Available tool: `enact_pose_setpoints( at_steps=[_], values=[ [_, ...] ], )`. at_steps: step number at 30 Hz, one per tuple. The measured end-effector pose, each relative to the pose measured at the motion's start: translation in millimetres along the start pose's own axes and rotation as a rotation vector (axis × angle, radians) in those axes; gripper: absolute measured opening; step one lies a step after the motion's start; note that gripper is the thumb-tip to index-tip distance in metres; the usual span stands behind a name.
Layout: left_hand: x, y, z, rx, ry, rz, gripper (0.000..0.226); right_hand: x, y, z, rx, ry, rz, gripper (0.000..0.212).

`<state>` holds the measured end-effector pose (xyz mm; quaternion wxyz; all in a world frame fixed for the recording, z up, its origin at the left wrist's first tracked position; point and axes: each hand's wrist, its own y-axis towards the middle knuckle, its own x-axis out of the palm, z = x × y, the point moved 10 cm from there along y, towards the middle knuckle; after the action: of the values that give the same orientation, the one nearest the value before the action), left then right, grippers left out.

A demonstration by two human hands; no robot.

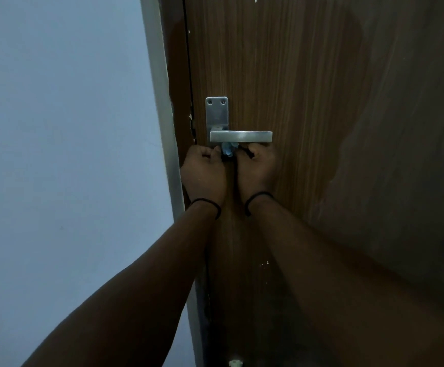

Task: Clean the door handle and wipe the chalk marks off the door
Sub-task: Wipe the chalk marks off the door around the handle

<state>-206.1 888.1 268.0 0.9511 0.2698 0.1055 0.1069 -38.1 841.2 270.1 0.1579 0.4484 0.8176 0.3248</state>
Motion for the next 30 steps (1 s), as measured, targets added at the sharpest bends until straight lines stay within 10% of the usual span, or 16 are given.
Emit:
enact_pose_setpoints(
  at_steps=[6, 15, 30],
  values=[
    [3.8, 1.9, -15.6, -0.043, -0.148, 0.028, 0.018, 0.6, -0.7, 14.8, 0.092, 0.011, 0.113, 0.018],
    [7.5, 7.5, -18.7, -0.015, -0.150, -0.016, 0.015, -31.2, 26.6, -9.4, -0.296, -0.540, 0.150, 0.047],
    [0.5, 7.4, 6.0, 0.205, -0.060, 0.000, 0.035, -2.3, 58.3, -91.9, -1.044, -0.695, -0.296, 0.030]
  ],
)
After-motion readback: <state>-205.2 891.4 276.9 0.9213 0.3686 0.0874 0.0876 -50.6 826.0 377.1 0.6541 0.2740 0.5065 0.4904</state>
